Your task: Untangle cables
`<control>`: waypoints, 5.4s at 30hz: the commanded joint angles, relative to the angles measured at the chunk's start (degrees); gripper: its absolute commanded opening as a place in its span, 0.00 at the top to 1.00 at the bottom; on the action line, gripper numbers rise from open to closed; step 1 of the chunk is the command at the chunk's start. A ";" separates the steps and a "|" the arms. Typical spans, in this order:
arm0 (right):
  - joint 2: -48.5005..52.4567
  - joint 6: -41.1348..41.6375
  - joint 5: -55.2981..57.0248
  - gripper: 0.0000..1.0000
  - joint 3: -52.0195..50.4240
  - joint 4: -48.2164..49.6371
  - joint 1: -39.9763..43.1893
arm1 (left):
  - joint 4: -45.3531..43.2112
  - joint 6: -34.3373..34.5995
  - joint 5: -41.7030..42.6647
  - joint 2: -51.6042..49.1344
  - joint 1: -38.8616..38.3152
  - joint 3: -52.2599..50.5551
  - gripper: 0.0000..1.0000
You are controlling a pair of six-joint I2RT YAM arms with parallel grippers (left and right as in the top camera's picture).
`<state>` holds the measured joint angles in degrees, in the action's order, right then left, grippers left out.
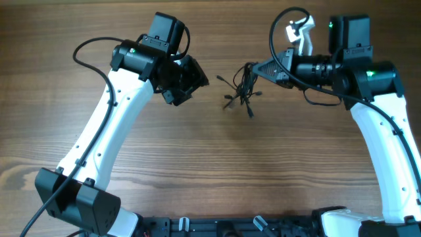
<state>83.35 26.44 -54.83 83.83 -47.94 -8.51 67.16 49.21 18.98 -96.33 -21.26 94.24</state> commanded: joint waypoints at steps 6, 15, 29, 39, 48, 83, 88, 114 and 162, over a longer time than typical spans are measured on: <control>-0.94 2.73 -21.73 0.96 1.16 7.56 -2.36 | -1.66 0.96 3.19 -0.33 -2.08 -0.26 0.37; -0.94 14.01 -21.77 0.96 1.16 21.68 -8.98 | -2.91 0.90 3.26 -0.33 -3.56 -0.26 0.55; -0.94 17.25 -22.08 0.96 1.16 24.76 -9.68 | -2.86 0.48 3.26 -0.33 -3.50 -0.26 0.85; -0.61 12.52 -21.09 0.95 1.16 24.33 -9.68 | -1.64 -7.67 17.20 0.48 2.78 -0.24 0.79; 1.84 12.83 -18.18 0.96 1.16 23.02 -9.68 | 0.61 -15.41 24.68 1.01 7.63 -0.24 0.44; 3.67 29.33 -22.67 0.96 1.16 34.86 -9.53 | 4.04 -24.79 18.23 0.92 7.61 -0.26 0.49; 3.67 29.70 -24.13 0.96 1.16 34.86 -9.53 | 3.13 -24.76 17.27 0.92 7.61 -0.26 0.49; 3.67 20.98 -27.10 0.96 1.16 34.36 -9.46 | 4.07 -18.25 -1.11 0.74 7.61 -0.26 0.96; 5.11 8.79 36.81 0.25 1.16 -11.63 -9.70 | -1.60 -12.98 6.51 0.76 7.50 -6.95 0.96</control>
<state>88.07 37.34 -15.55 83.92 -59.61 -18.20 68.05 40.12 12.60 -95.15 -14.06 87.72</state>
